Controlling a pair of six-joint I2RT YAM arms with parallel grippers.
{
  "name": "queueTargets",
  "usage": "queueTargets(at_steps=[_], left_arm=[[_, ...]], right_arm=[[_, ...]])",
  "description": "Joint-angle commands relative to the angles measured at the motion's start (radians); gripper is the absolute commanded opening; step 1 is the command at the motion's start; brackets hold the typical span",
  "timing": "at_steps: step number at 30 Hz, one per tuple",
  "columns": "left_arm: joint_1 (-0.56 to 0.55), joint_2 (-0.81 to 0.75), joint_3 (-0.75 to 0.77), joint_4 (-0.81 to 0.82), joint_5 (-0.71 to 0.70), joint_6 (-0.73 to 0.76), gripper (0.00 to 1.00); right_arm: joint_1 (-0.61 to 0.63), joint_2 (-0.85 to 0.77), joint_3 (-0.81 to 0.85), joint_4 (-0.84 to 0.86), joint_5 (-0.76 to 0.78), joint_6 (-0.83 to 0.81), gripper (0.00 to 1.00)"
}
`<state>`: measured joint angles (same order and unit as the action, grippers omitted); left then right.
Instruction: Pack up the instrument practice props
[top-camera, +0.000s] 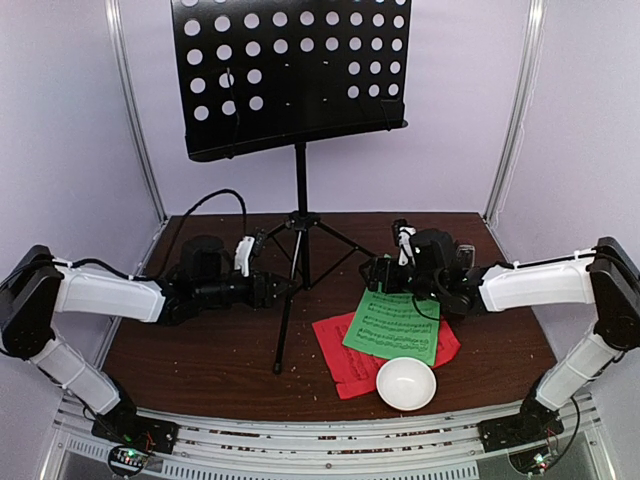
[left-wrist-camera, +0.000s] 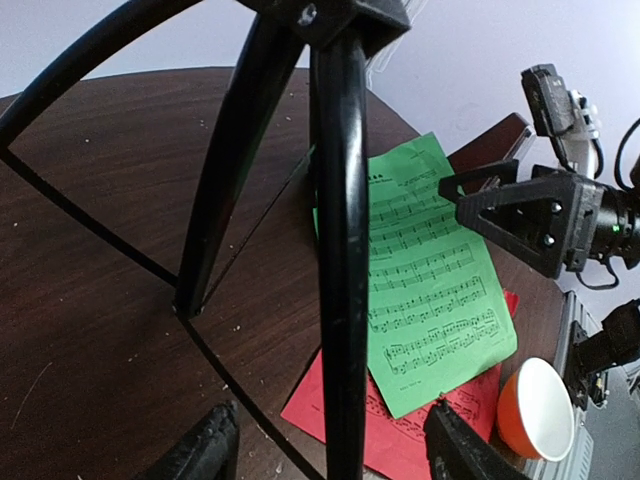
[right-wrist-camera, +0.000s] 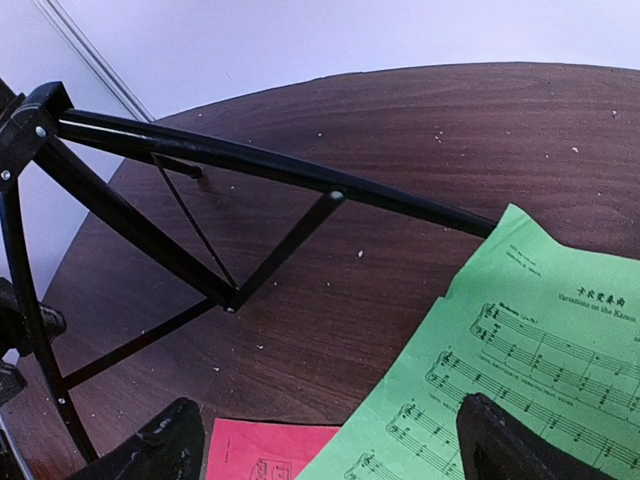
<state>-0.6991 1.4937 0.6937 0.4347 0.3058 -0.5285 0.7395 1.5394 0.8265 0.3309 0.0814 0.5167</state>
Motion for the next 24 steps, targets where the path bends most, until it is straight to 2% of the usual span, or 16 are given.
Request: queueTargets(at_steps=[1,3,7,11,18,22,24], left_arm=[[-0.03,0.062,0.087,-0.007,-0.064,0.031,0.65],[-0.044,0.078,0.11,-0.023,-0.092,0.042,0.58],[-0.047,0.047,0.088,-0.038,-0.21,0.049,0.35],[-0.046,-0.018,0.041,-0.061,-0.292,0.075,0.25],[-0.019,-0.132,-0.012,-0.162,-0.386,0.137,0.2],[0.039,-0.196,-0.066,-0.177,-0.339,0.146,0.2],[0.049,-0.223,-0.081,-0.164,-0.287,0.171,0.24]], right_arm=[[-0.001,-0.082,-0.077,0.013,0.021,0.052,0.9],[-0.002,-0.116,-0.102,0.012,0.035,0.063,0.9],[-0.001,-0.177,-0.141,0.014,0.057,0.069,0.9],[-0.001,-0.202,-0.145,0.011,0.058,0.062,0.9],[0.0,-0.159,-0.115,0.053,-0.012,0.042,0.9],[0.0,-0.116,-0.093,0.079,-0.082,0.015,0.9],[0.001,-0.097,-0.074,0.084,-0.113,-0.008,0.9]])
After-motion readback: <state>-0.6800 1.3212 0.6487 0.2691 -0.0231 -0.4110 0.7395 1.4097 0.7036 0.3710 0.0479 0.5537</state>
